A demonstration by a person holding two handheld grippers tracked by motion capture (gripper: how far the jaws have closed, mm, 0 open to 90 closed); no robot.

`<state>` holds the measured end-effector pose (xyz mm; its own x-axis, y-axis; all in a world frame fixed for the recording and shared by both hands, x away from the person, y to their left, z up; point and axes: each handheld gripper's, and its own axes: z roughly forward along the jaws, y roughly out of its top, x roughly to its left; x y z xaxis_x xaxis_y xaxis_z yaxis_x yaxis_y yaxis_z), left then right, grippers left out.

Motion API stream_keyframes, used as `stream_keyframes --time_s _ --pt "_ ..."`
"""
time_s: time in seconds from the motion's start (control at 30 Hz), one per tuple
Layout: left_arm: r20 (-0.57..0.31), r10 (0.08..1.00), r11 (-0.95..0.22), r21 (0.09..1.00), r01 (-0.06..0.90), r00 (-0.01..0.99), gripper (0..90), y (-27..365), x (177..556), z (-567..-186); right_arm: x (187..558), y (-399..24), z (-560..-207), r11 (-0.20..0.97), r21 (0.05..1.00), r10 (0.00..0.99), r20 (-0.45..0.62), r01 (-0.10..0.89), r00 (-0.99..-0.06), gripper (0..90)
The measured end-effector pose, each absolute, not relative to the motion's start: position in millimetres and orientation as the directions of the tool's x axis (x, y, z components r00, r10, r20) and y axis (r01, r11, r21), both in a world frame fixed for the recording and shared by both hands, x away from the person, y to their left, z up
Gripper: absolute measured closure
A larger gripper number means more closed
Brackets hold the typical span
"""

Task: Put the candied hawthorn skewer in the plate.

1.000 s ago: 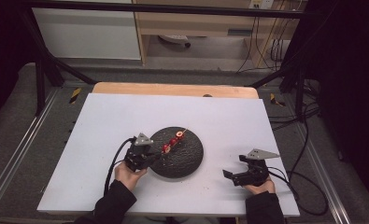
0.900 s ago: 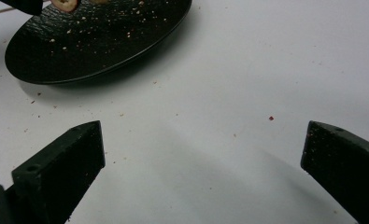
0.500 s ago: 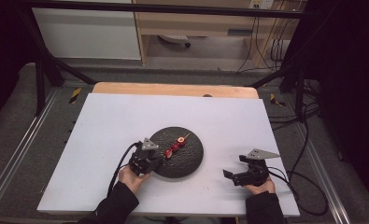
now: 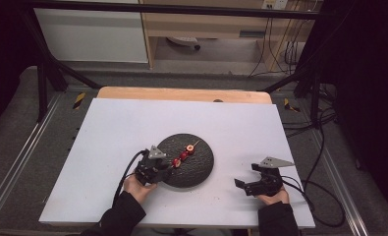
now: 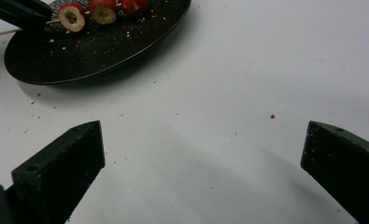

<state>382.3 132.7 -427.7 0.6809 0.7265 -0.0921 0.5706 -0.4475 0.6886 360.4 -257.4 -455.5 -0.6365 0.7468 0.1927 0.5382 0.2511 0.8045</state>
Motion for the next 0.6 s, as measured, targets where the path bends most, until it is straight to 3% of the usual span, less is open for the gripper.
stream_keyframes --time_s 0.3,0.43,0.6 --pt "-0.056 0.714 -0.484 0.681 0.55 0.698 29.7 145.8 380.2 -419.8 360.6 -257.0 -455.8 0.251 0.801 0.749 0.194 0.543 -0.633 0.3" --pt "-0.043 0.715 -0.491 0.679 0.546 0.698 17.9 155.0 376.7 -414.9 360.7 -257.1 -455.7 0.251 0.802 0.749 0.194 0.542 -0.633 0.3" --pt "-0.066 0.711 -0.478 0.685 0.549 0.7 10.3 173.5 373.5 -409.8 360.8 -257.4 -455.6 0.251 0.804 0.749 0.191 0.539 -0.635 0.3"
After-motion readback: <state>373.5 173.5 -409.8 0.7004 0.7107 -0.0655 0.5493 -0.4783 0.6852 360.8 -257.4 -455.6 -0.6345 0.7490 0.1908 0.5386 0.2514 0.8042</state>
